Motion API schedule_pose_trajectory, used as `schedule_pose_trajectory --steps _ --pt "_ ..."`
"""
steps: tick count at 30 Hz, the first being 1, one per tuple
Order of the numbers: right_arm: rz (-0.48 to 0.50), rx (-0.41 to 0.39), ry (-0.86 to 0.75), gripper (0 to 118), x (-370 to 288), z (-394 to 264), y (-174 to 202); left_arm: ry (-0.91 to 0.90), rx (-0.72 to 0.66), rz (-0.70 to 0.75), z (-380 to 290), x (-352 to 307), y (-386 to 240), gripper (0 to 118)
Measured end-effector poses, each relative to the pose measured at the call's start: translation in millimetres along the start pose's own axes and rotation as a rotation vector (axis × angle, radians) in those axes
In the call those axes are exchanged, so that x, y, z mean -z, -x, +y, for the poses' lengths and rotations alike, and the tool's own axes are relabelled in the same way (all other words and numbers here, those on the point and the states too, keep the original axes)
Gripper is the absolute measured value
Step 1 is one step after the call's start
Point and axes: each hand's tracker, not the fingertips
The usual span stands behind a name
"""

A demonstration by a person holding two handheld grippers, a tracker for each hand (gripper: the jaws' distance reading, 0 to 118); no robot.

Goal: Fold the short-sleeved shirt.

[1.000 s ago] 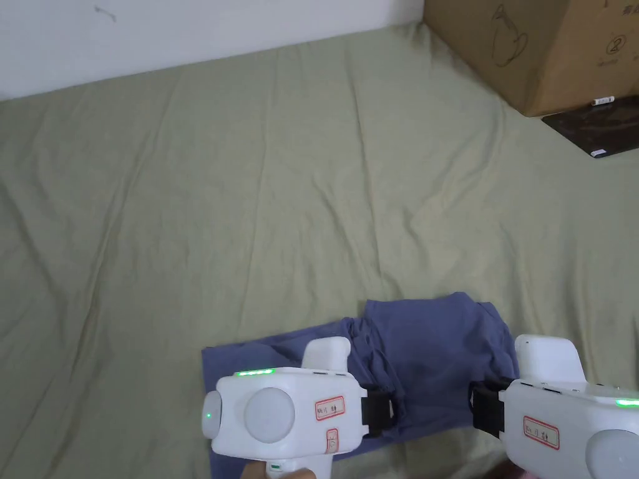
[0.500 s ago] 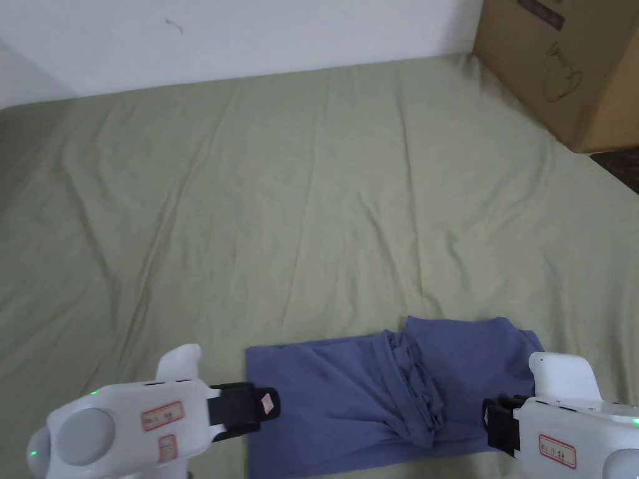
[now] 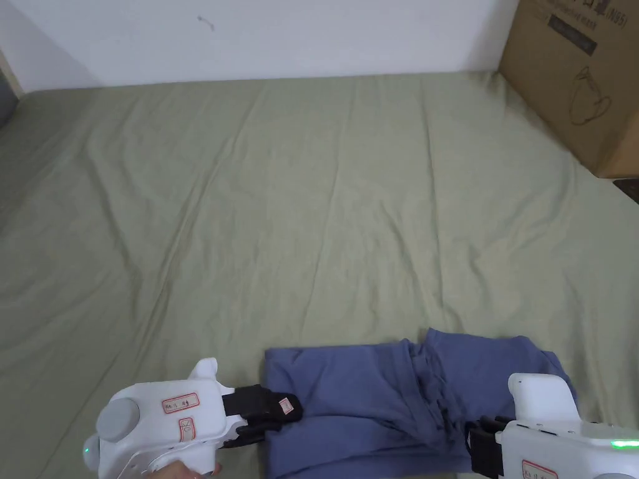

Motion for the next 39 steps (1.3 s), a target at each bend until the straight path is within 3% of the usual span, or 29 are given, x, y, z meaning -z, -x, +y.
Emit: schedule_pose_trajectory --steps 5,7,13,18,22,30,34,39 --pt "-0.011 -0.024 0.012 6 0.4 1.6 5.9 -0.01 0.016 -0.06 20.1 -10.4 -10.2 8" --pt "-0.015 -0.029 0.016 6 1.9 3.3 9.5 -0.027 0.021 -0.046 27.9 -42.6 8.7 8" --pt "-0.001 -0.053 0.013 6 3.3 6.8 20.2 -0.097 0.079 0.115 65.0 -114.6 44.3 8" --pt "0.013 -0.051 0.021 6 8.3 4.7 23.0 -0.2 0.038 0.248 54.5 -192.9 53.1 8" --pt "0.024 -0.047 0.031 6 11.1 0.3 22.0 -0.221 0.066 0.293 47.2 -210.0 32.3 8" --pt "0.011 -0.013 0.024 6 9.1 -1.2 4.6 -0.206 0.215 0.219 27.4 -163.0 -81.9 8" --pt "-0.01 0.009 0.009 6 4.4 -2.4 -10.7 -0.147 0.376 0.157 20.6 -110.5 -139.7 8" --pt "-0.02 0.094 0.006 6 1.4 -7.4 -33.8 0.031 0.384 0.054 8.6 -22.7 -154.0 11"
